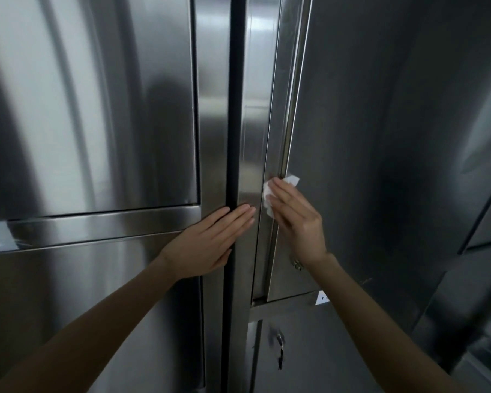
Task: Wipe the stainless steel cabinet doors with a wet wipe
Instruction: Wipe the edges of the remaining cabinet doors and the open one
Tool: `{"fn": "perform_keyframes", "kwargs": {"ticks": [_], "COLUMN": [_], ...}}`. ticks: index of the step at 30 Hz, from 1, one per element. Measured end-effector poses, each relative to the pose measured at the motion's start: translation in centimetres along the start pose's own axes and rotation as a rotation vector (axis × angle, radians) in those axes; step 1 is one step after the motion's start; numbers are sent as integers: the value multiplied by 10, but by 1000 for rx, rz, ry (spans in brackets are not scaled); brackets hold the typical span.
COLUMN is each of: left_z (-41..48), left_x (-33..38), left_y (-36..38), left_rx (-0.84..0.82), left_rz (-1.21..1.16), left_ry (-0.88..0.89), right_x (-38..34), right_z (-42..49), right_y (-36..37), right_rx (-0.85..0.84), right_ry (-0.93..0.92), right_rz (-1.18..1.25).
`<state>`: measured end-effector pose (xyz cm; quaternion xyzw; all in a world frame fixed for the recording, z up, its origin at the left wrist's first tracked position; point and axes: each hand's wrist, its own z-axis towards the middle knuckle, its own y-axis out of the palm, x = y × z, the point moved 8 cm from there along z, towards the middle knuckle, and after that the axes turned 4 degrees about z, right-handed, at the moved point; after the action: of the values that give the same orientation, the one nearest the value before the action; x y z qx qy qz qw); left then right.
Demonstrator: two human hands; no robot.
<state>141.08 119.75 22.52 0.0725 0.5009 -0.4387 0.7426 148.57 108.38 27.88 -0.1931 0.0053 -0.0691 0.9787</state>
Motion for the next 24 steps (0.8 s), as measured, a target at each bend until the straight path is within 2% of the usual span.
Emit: {"fn": "perform_keyframes", "kwargs": {"ticks": [6, 12, 20, 24], "left_z": [0, -1, -1, -2], "left_x": [0, 0, 0, 1], "left_y": [2, 3, 5, 6], "left_rx": [-1, -15, -26, -28], "left_rz": [13, 34, 78, 70], "left_ry": [3, 0, -2, -4], "right_x": [-5, -3, -8, -7], "right_z": [-43, -29, -30, 2], "right_y": [15, 4, 9, -2], "right_rx": [8, 58, -43, -88], "right_ry": [-59, -62, -209, -274], "right_rz": [4, -27, -132, -206]}}
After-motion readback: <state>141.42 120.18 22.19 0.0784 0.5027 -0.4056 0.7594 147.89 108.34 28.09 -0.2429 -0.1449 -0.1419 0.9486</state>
